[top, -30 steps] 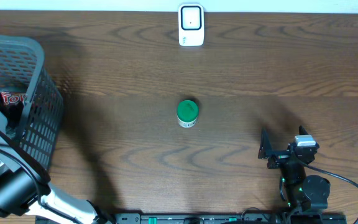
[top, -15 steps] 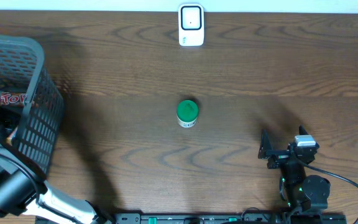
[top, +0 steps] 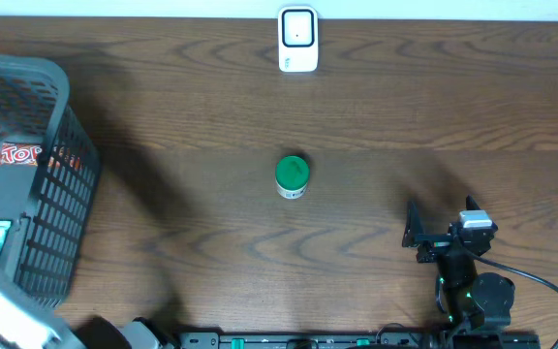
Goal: Scan the item barcode
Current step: 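Reach into the basket and grasp the orange tissue pack, then carry the orange pack out and place it beside the jar, then reach into the basket and grasp the mint-green tissue pack, then hold the mint-green pack's barcode under the white scanner, then drop the mint-green pack onto the table right of the jar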
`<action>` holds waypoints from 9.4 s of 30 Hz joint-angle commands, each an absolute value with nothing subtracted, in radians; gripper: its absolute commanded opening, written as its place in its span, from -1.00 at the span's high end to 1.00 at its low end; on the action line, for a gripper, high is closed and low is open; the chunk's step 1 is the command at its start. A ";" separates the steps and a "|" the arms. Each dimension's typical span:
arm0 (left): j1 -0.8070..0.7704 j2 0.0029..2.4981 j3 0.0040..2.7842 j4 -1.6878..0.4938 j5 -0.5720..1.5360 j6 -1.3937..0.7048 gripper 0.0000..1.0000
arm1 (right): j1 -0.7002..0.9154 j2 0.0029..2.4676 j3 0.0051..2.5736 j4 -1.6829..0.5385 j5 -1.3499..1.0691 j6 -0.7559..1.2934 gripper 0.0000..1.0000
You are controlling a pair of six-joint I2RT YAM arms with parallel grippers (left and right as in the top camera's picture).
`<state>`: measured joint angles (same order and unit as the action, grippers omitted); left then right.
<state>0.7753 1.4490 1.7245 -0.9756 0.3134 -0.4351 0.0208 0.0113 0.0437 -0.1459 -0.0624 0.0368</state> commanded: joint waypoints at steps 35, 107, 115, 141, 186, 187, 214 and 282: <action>-0.336 1.841 1.294 -0.876 0.138 -0.458 -0.40 | 0.014 0.009 0.040 -0.147 -0.058 0.028 -0.98; 0.641 2.031 1.775 -1.294 -0.565 -0.356 -0.96 | 0.014 0.009 0.040 -0.147 -0.058 0.028 -0.98; 0.616 2.168 1.775 -1.273 -0.673 -0.356 -0.96 | 0.014 0.009 0.040 -0.147 -0.057 0.028 -0.99; 0.734 2.252 1.623 -1.163 -0.726 -0.379 -0.96 | 0.014 0.009 0.040 -0.147 -0.057 0.028 -0.98; 0.601 1.898 2.023 -1.433 -0.293 -0.542 0.73 | 0.014 0.009 0.040 -0.147 -0.058 0.028 -0.99; 0.590 1.863 2.023 -1.425 -0.259 -0.561 0.73 | 0.014 0.009 0.040 -0.147 -0.058 0.028 -0.99; -0.484 1.713 1.958 -1.121 0.137 -0.603 0.73 | 0.014 0.009 0.040 -0.147 -0.058 0.028 -0.99; -0.627 1.801 2.003 -1.011 -0.093 -0.274 -0.82 | 0.014 0.009 0.040 -0.147 -0.058 0.028 -0.99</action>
